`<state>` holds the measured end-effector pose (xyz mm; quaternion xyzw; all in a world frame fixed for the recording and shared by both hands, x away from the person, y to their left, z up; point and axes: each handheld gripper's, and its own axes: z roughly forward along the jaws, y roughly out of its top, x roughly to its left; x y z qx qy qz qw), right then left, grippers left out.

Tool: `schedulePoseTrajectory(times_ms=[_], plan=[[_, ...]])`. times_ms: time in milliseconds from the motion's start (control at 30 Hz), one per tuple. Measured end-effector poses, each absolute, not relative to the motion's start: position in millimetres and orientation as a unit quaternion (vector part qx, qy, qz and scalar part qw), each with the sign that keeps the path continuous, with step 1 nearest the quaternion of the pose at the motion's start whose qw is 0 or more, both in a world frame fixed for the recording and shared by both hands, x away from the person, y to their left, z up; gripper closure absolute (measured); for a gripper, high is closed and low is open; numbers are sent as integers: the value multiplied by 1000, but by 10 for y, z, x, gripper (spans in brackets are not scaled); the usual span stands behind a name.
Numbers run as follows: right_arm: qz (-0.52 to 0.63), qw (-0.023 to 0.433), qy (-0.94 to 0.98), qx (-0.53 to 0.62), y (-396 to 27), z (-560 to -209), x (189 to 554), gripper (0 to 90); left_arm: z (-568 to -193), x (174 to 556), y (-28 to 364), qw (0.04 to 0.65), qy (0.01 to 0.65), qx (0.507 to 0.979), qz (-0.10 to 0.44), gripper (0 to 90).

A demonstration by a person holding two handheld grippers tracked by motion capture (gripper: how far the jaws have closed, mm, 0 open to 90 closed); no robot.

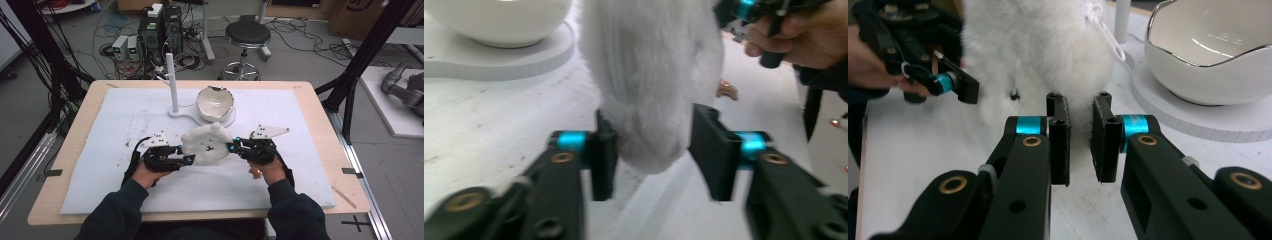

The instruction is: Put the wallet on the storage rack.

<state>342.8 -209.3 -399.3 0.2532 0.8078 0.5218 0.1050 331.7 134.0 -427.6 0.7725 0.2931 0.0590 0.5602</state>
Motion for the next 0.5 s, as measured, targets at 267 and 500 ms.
schedulePoseTrajectory(times_ms=[267,500], plan=[[498,93,832,228,-2070,-4006,3442,816,-4120,3347,1615,610,303,722,118,371],[511,63,836,190,-1997,-3988,3402,816,-4162,3358,1541,607,280,738,90,363]])
